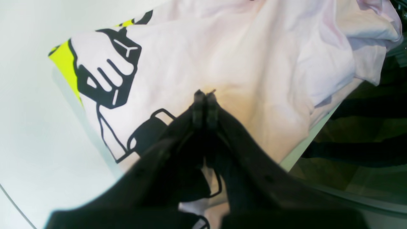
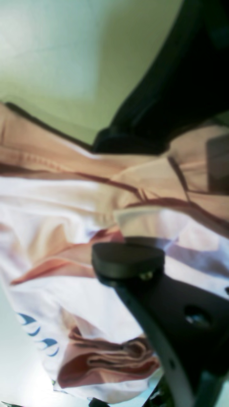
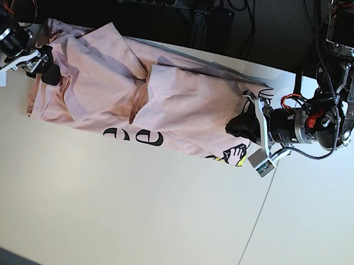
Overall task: Fold the T-shirt properly
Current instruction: 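Grasp the opposite strip end with the right gripper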
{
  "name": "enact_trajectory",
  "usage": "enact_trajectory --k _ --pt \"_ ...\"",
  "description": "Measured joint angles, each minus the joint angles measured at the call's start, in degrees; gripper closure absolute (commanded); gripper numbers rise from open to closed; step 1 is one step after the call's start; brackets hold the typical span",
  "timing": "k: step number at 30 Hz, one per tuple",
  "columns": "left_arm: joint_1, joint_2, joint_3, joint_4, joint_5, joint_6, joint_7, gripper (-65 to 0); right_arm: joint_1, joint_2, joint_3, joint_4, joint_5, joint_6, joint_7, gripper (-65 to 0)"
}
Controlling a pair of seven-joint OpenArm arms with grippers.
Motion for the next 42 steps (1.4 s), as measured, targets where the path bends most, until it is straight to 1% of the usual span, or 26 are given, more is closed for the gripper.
enact_trajectory --k 2,5,7,9,12,15,18,20,24,28,33,35,42 --pt "0.0 0.0 0.0 0.0 0.0 0.0 0.0 0.0 0.0 0.0 1.1 0.0 0.3 0.0 0.0 -41.1" --pt "0.0 0.0 0.0 0.0 0.0 0.0 0.0 0.0 0.0 -0.4 4.6 0.1 1.3 0.0 -1.7 -40.9" --pt "0.0 0.0 0.0 0.0 0.0 0.0 0.0 0.0 -0.2 -0.5 7.3 0.2 0.8 0.0 -2.5 -40.9" --pt "0.0 0.0 0.0 0.0 0.0 0.0 0.0 0.0 -0.4 0.1 8.5 0.2 0.2 0.0 -2.6 -40.9" --pt "0.0 0.0 0.0 0.0 0.0 0.0 0.0 0.0 -0.7 1.6 8.6 0.2 -0.1 0.0 -3.1 -40.9" --pt "0.0 0.0 0.0 0.0 0.0 0.0 -0.3 0.0 -0.4 2.6 8.6 0.2 2.1 0.0 -3.0 -40.9" --pt "0.0 0.0 0.0 0.0 0.1 0.0 -0.7 0.0 -0.3 3.2 8.6 1.1 3.0 0.0 -3.4 -40.9" --pt "0.0 0.0 0.0 0.0 0.0 0.0 -0.7 0.0 -0.3 3.2 8.6 1.6 3.5 0.0 -4.3 -40.9" --pt "0.0 0.0 0.0 0.0 0.2 0.0 -0.7 0.0 -0.3 3.2 8.3 1.7 4.1 0.0 -4.3 -41.0" --pt "0.0 0.0 0.0 0.0 0.2 0.0 -1.1 0.0 -0.5 3.1 6.0 1.8 4.7 0.1 -5.3 -41.2" --pt "0.0 0.0 0.0 0.0 0.2 0.0 -1.5 0.0 -0.5 1.6 3.6 1.8 4.7 0.1 -5.4 -41.3" --pt "0.0 0.0 0.0 0.0 0.2 0.0 -1.5 0.0 -0.4 1.1 3.5 1.8 4.8 0.1 -5.3 -44.6" --pt "0.0 0.0 0.0 0.0 0.2 0.0 -1.5 0.0 -0.3 1.1 3.1 1.9 2.8 0.1 -4.0 -44.5"
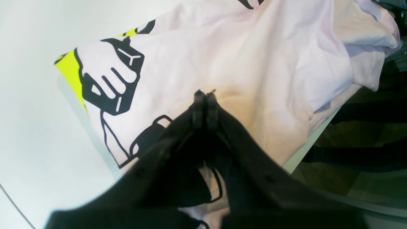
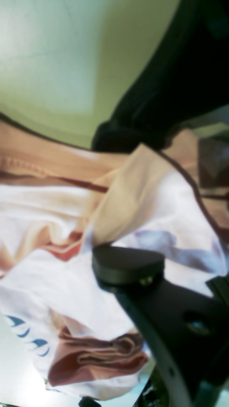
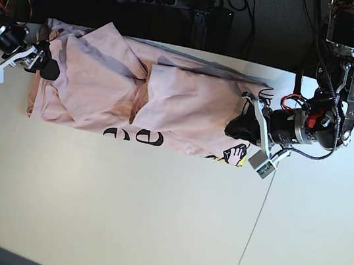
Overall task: Fold the T-shirt properly
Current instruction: 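Grasp the opposite strip end with the right gripper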
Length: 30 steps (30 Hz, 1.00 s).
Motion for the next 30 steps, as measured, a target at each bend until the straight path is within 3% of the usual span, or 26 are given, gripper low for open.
enact_trajectory --k 9,20,30 --pt "0.0 0.0 0.0 0.0 0.0 0.0 0.0 0.0 0.2 0.1 -0.6 -0.2 -2.3 0.0 1.8 -44.5" --pt "0.0 0.0 0.0 0.0 -0.3 0.0 0.0 0.0 7.3 0.9 -14.8 -8.2 -0.7 0.0 4.4 -44.3" --pt "0.0 0.0 -5.4 0.0 -0.7 0.0 1.0 0.0 5.8 2.4 -15.5 -8.2 0.3 0.2 4.0 -44.3"
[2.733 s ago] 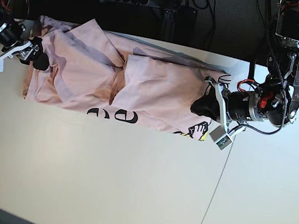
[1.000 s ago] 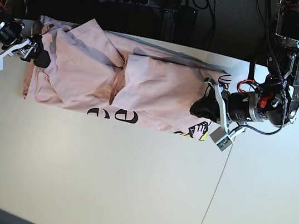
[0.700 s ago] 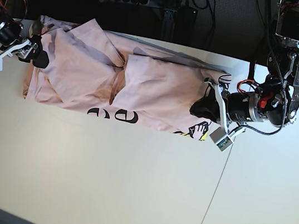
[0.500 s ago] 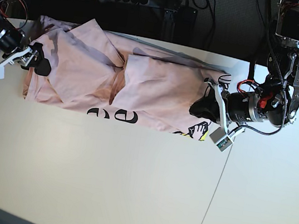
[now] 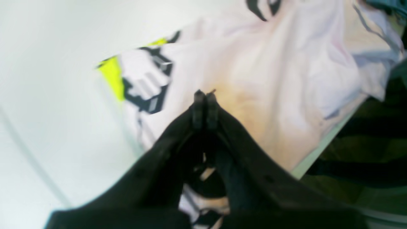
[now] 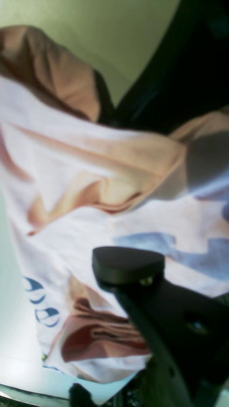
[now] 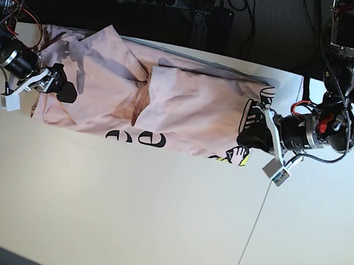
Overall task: Fold the T-shirt properly
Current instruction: 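Grasp the opposite strip end with the right gripper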
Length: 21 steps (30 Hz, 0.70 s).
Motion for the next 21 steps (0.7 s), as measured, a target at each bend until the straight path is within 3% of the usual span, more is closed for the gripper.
enact_trajectory --k 6,10,13,17,21 --pt "0.0 0.0 -1.6 0.0 -2.4 0.0 1.2 0.0 -0.6 2.9 -0.3 0.0 0.0 0.3 -1.3 -42.1" --pt "0.0 0.0 -1.6 0.0 -2.4 0.0 1.7 0.0 -0.8 3.9 -0.3 -0.3 -1.5 0.4 -1.2 -21.3" --pt "0.0 0.0 -1.6 0.0 -2.4 0.0 1.7 0.0 -0.9 3.9 -0.3 -0.5 -1.9 0.4 -0.5 -1.8" --pt "0.0 0.0 -1.6 0.0 -2.5 0.0 1.7 0.0 -1.1 3.9 -0.3 -0.3 -6.4 0.4 2.8 0.0" --pt "0.0 -0.5 -2.0 0.0 -4.7 0.0 2.6 0.0 -1.1 3.7 -0.5 -0.1 -17.9 0.9 11.2 0.0"
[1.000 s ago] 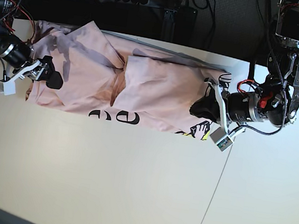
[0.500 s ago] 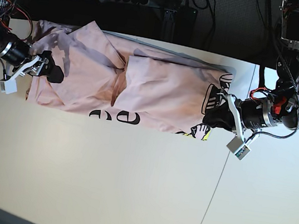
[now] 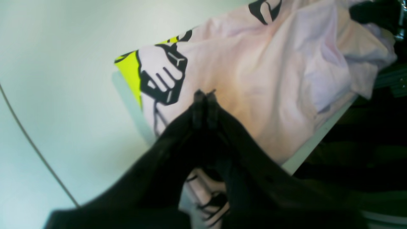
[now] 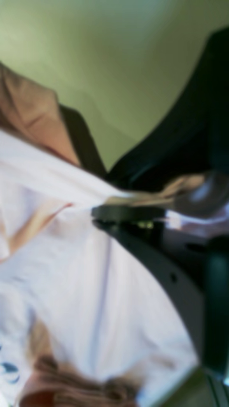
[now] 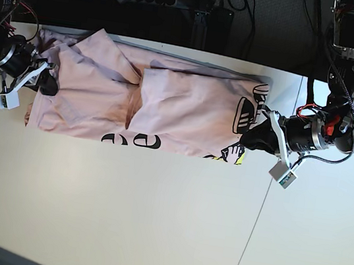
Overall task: Fold the T-shirt properly
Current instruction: 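Grasp the opposite strip end with the right gripper, then fold the right-held end over onto the left-held fold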
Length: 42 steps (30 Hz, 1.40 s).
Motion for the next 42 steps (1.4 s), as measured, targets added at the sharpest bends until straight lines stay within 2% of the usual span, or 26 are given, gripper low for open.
enact_trajectory --k 2,6,13,19,23,25,28,34,38,42 --pt "0.0 -1.8 0.0 0.0 -1.7 0.0 0.3 0.0 0.1 0.0 0.2 0.0 -2.8 0.0 1.2 0.0" --pt "0.0 -5.0 -0.2 0.0 -1.8 0.0 0.7 0.0 0.1 0.0 2.4 0.0 -4.1 0.0 1.1 0.0" --pt "1.1 -5.6 -0.2 0.0 -3.3 0.0 1.2 0.0 -0.1 -0.1 10.8 -0.5 -6.8 0.1 -1.7 0.0" --pt "5.0 -5.6 -0.1 0.0 -3.1 0.0 1.1 0.0 -0.4 1.2 12.9 -0.4 -0.5 0.2 -6.2 0.0" --pt "6.5 -5.6 -0.1 0.0 -3.0 0.0 -0.2 0.0 -0.7 2.2 13.6 2.8 0.0 0.2 -8.4 0.0" --pt "7.0 -5.2 -0.1 0.0 -3.0 0.0 -0.4 0.0 -0.8 2.2 14.9 6.2 0.9 0.2 -9.8 0.0" --pt "7.1 -4.1 -0.1 0.0 -2.9 0.0 -0.7 0.0 -0.7 2.4 16.7 12.1 5.8 0.2 -10.7 0.0" --pt "7.1 0.3 -0.1 0.0 -2.0 0.0 -1.2 0.0 -0.7 2.5 17.0 19.3 9.0 0.2 -13.0 0.0" --pt "7.1 3.3 -0.1 0.0 1.2 0.0 -4.0 0.0 -0.7 2.1 17.0 23.8 9.6 0.2 -13.2 0.0" --pt "7.1 6.0 2.1 0.0 3.7 0.0 -4.1 0.0 -0.7 1.6 17.0 27.5 9.6 0.2 -13.1 0.0"
